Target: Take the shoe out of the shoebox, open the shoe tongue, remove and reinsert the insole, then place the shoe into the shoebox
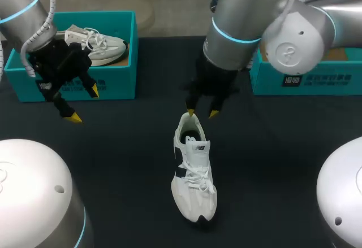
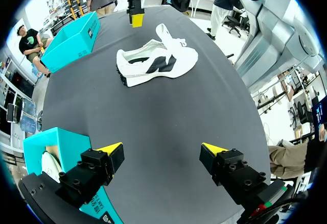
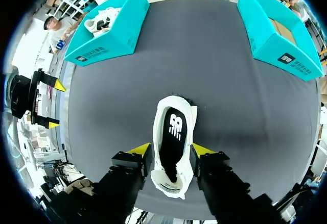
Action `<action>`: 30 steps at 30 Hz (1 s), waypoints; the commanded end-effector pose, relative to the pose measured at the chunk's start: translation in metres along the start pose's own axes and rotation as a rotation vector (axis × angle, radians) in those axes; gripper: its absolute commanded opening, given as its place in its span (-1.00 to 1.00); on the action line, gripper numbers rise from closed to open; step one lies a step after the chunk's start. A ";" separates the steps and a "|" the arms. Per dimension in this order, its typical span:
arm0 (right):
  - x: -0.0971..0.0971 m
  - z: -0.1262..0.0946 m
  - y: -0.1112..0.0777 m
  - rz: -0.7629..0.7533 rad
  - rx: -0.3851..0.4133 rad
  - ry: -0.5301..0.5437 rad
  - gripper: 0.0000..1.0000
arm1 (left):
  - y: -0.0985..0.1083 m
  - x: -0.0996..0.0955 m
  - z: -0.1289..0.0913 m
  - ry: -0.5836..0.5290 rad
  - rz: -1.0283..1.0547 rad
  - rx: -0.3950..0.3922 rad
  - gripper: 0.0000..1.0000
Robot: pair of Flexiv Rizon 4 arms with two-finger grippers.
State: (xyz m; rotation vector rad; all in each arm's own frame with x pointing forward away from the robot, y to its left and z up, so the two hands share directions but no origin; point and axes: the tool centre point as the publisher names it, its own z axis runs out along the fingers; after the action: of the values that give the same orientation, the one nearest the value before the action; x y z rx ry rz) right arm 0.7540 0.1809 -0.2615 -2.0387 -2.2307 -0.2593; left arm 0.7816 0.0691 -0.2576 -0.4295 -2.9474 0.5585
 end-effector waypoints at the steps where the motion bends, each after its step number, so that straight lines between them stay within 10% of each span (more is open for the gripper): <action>1: 0.007 0.003 0.003 0.000 0.010 -0.282 -1.00 | 0.000 0.000 0.000 0.001 0.000 -0.003 1.00; 12: 0.005 0.010 0.000 0.005 0.016 -0.320 -1.00 | 0.000 0.000 0.000 0.001 0.000 -0.003 1.00; 30: -0.002 0.090 -0.007 0.003 0.116 -0.229 -1.00 | 0.000 0.000 0.000 0.001 0.000 -0.003 1.00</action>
State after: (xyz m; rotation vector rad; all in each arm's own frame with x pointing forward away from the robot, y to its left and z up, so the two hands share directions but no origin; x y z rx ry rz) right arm 0.7480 0.1949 -0.3319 -2.1141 -2.3169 0.1111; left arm 0.7817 0.0691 -0.2576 -0.4295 -2.9474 0.5585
